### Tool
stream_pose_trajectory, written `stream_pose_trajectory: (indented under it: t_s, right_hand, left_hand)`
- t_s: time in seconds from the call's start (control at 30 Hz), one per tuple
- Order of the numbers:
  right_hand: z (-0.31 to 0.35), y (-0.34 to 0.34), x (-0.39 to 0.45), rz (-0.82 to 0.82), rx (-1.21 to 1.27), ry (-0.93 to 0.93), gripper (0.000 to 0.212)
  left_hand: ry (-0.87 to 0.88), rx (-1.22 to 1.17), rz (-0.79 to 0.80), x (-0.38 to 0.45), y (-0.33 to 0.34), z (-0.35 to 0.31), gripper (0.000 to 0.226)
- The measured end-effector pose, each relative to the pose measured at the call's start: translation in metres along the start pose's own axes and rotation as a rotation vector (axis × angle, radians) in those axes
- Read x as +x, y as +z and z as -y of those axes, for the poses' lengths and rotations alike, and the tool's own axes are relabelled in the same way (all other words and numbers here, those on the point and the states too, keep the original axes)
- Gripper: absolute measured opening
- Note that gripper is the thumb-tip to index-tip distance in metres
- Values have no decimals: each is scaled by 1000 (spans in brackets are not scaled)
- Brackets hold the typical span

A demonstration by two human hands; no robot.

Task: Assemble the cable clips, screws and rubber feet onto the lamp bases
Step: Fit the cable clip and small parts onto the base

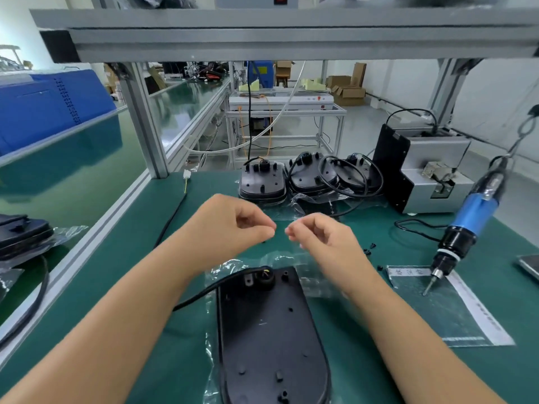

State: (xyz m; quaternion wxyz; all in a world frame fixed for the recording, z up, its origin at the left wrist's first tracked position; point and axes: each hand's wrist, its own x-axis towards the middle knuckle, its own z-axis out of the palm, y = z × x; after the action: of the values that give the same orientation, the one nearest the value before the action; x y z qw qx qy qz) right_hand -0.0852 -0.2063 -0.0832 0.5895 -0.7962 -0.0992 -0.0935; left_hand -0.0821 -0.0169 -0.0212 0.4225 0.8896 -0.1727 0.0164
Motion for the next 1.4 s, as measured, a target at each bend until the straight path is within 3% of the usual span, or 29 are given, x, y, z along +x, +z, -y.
stream_pose_trajectory:
  t_s: [0.1, 0.27, 0.4, 0.53, 0.7, 0.83, 1.0, 1.1, 1.17, 1.3, 1.4]
  right_hand:
    - [-2, -41, 12, -325, 82, 36, 12]
    - [-13, -98, 6, -873, 70, 40, 12]
    - [-24, -111, -2, -1145, 47, 43, 11]
    - [-33, -124, -1, -1317, -37, 157, 10]
    - [-48, -134, -1, -1236, 89, 392, 27]
    - [-54, -132, 2, -1107, 245, 431, 37]
    - [-55, -134, 1, -989, 412, 456, 28]
    - [-50, -137, 0, -920, 621, 476, 27]
    - [-42, -137, 0, -850, 776, 461, 27]
    - [-24, -130, 1, -703, 1103, 286, 20]
    - [-10, -122, 0, -640, 1342, 127, 17]
  left_hand:
    - [96, 161, 119, 36, 41, -30, 7]
    - [100, 376, 304, 84, 128, -50, 18]
    - [95, 521, 316, 105, 163, -52, 8]
    - [119, 654, 289, 113, 176, -54, 22]
    - [159, 773, 266, 105, 182, -64, 40]
    - [194, 827, 263, 103, 184, -69, 39]
    - [199, 866, 269, 97, 183, -71, 38]
    - [155, 772, 214, 97, 178, -70, 33]
    - [90, 518, 200, 100, 169, -69, 23]
    - [-237, -490, 210, 83, 142, -63, 9]
    - [-370, -828, 295, 67, 124, -53, 7]
